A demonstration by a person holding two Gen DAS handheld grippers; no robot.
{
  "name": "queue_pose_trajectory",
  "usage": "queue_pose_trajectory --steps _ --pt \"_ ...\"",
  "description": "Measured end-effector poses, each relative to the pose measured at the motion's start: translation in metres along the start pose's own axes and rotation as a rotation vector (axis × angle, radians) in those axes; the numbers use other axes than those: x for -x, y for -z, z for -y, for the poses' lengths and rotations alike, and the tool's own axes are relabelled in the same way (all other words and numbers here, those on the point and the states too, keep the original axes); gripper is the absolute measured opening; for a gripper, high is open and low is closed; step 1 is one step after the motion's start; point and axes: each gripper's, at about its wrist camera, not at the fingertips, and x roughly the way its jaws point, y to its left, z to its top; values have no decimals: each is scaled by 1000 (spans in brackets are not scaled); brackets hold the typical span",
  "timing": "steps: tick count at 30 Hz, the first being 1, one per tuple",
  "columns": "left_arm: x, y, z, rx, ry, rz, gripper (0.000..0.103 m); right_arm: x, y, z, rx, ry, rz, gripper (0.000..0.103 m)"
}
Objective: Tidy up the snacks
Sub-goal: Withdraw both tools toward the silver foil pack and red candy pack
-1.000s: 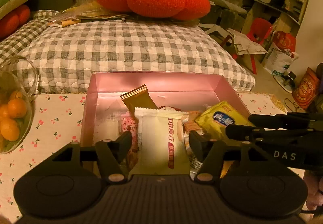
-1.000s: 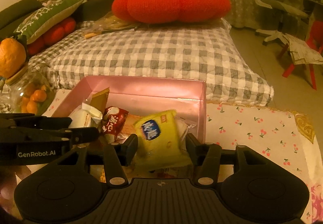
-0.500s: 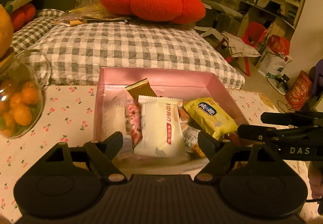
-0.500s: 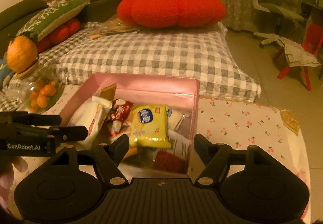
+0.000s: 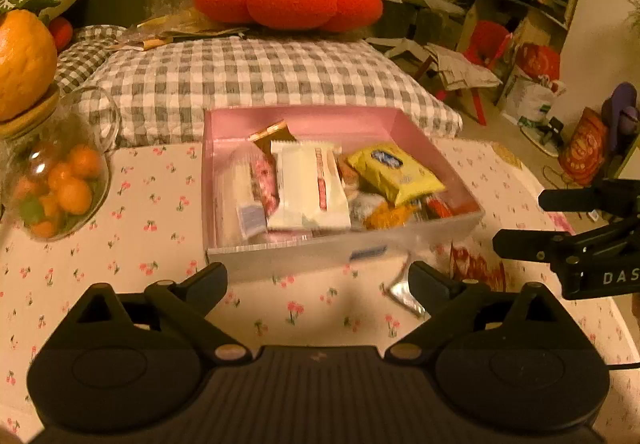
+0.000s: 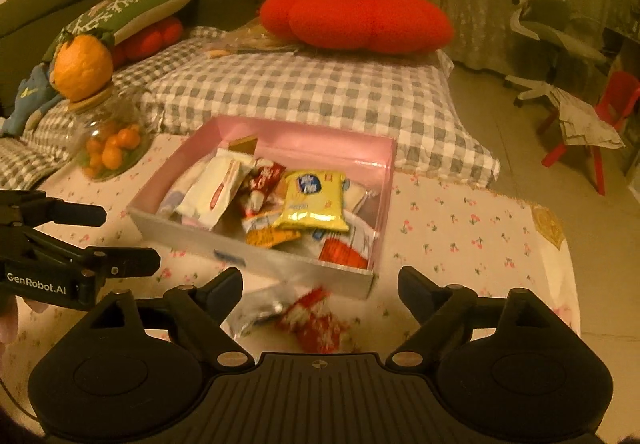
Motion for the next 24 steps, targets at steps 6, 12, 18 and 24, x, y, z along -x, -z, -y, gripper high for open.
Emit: queue_pose_trajectory --steps 6,12,18,24 --pt "-3 19 4 -22 -4 -29 100 3 20 3 -16 -3 -11 87" --pt "-16 33 5 -23 0 -62 100 -9 38 12 -36 0 -47 87" --pt "-27 42 10 -43 5 -80 100 -35 51 13 16 21 -99 86" --pt "-36 43 18 -83 64 -93 99 -47 50 10 32 -9 -100 83"
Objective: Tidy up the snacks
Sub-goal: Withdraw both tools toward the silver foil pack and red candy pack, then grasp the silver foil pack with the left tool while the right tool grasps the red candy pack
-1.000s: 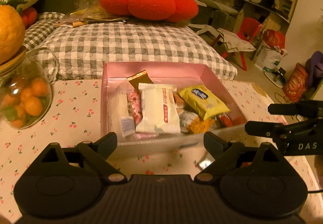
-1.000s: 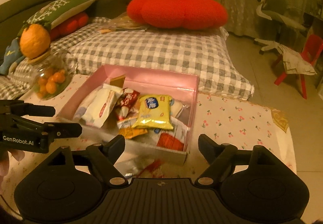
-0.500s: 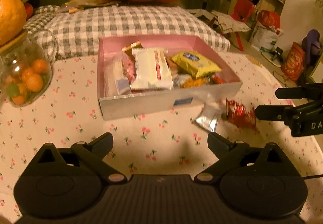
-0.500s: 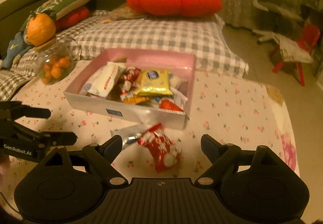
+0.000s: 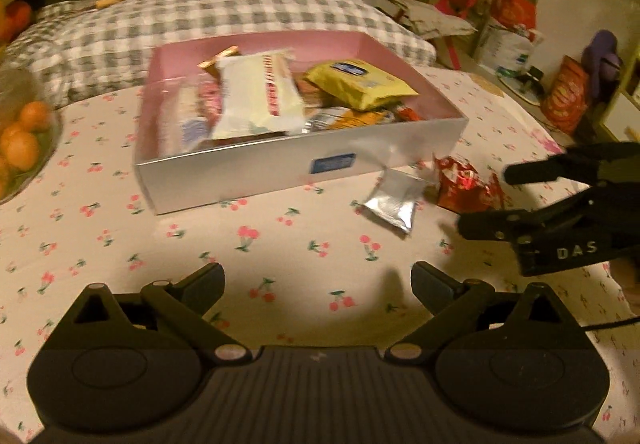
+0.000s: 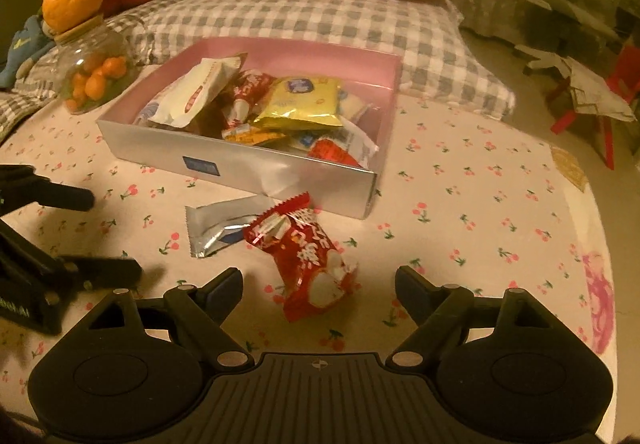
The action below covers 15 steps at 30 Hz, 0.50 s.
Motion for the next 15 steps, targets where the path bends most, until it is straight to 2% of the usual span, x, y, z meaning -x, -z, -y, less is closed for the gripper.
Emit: queue_pose_trajectory --steps 3,10,15 --pt "-7 -1 1 -1 19 -5 97 -3 -4 -3 16 -8 14 73" --pt "-13 -5 3 -19 38 21 97 -12 -4 -1 7 -15 1 43" --pt "-18 -8 9 -13 55 47 97 -10 -4 1 2 -31 4 37"
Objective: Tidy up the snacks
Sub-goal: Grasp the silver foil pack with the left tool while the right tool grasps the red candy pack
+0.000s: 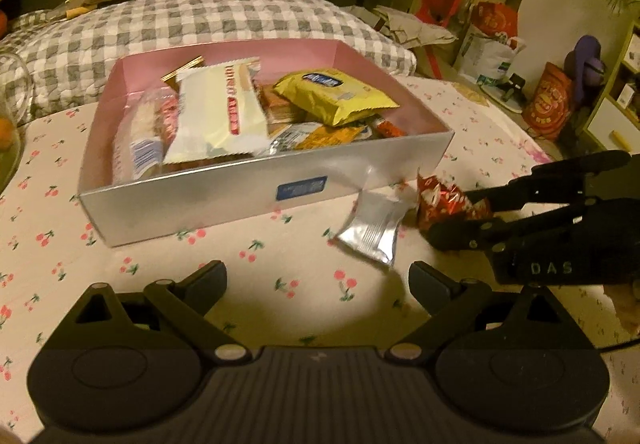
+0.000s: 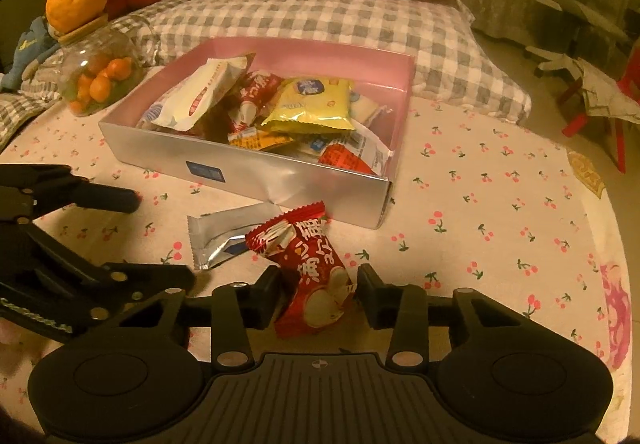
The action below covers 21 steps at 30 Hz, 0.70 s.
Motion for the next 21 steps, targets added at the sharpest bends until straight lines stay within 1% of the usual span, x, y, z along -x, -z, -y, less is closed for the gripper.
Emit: queue_pose_trajectory --steps 2,8,10,13,15,17,21 --pt "-3 -1 4 -11 1 1 95 1 0 1 -1 -5 1 35" --pt "-11 -7 20 -72 -6 -3 89 5 2 7 -5 8 -2 35" --pt "-14 -10 25 -94 -24 -1 87 5 2 10 -11 19 -6 35" --pt "-17 -12 30 -123 -47 2 80 7 3 15 -24 21 -10 35" --pt "-19 -14 33 -135 -46 -1 77 7 3 17 -25 28 -12 35" --pt "-20 -16 36 -145 -50 -2 70 8 3 19 -24 37 -12 35" --pt "-22 -17 43 -167 -58 -2 61 8 3 23 -36 45 -14 35"
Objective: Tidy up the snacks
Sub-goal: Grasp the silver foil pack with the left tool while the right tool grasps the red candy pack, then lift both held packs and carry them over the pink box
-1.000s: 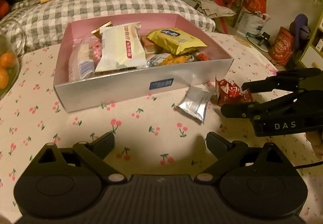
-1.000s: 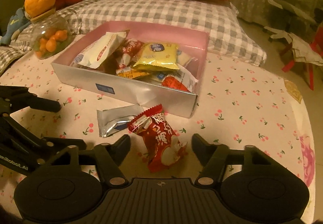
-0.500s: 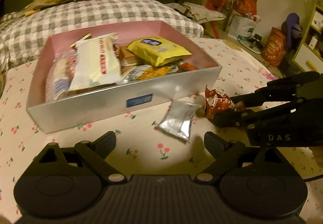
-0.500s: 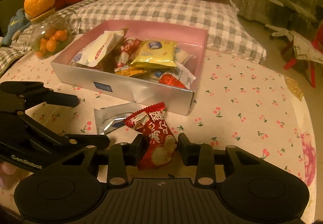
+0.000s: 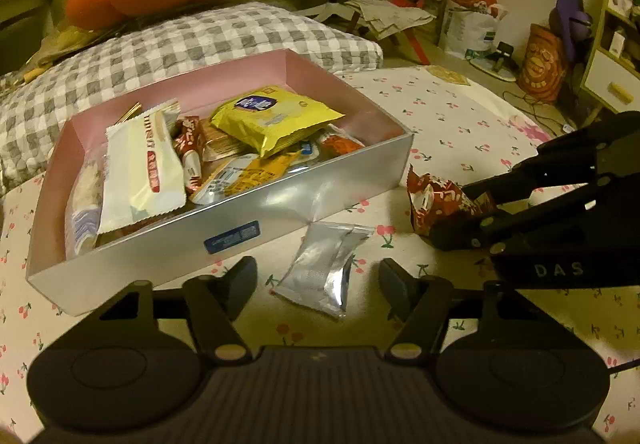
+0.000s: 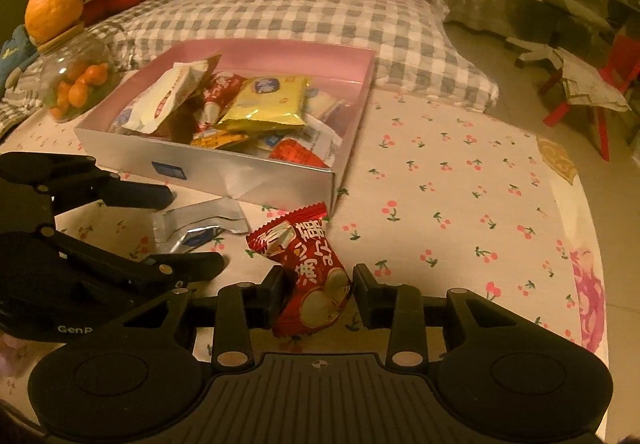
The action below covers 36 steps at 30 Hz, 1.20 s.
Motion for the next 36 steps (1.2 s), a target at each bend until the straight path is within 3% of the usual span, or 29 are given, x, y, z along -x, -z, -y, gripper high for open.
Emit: queue_pose_trajectory --steps 6,11,15,36 --pt "2 -2 3 0 -10 -1 36 0 -1 0 2 6 -2 35" --pt "4 -2 1 26 -23 -6 28 0 -2 -2 5 3 -1 35" --pt "8 -1 -1 43 -39 -8 24 0 -3 -4 11 3 1 35" --pt "42 9 -25 142 -77 -10 22 10 -13 -33 49 -45 15 35"
